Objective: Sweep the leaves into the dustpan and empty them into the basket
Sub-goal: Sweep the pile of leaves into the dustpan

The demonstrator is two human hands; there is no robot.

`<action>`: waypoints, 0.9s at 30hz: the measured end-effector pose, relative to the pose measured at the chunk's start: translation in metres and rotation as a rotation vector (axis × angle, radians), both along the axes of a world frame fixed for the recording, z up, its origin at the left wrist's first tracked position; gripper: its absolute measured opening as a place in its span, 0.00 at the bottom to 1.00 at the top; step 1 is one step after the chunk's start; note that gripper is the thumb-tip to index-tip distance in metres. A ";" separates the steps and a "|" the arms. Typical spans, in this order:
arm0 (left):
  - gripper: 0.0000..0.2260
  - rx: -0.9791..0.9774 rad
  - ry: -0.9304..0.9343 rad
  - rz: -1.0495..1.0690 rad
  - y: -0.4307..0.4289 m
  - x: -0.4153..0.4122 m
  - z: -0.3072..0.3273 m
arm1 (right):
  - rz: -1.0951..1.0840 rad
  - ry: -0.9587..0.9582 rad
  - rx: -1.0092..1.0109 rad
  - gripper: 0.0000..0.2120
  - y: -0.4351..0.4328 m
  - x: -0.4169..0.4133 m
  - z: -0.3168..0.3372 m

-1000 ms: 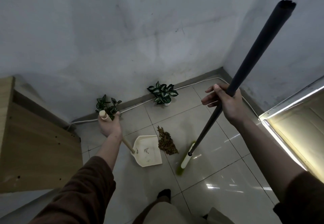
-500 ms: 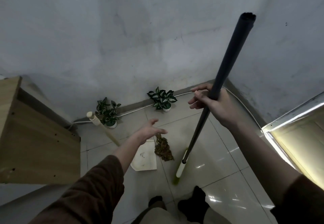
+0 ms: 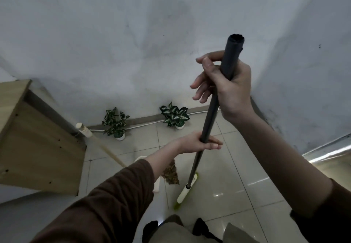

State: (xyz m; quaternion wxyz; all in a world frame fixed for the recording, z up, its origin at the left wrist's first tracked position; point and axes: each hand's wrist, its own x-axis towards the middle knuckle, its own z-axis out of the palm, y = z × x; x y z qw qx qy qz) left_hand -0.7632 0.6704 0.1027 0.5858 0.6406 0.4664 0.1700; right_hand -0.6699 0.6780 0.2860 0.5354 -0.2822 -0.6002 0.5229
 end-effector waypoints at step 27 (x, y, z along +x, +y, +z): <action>0.11 0.172 0.213 1.009 0.030 -0.070 -0.015 | 0.524 -0.223 0.105 0.09 0.021 -0.083 -0.009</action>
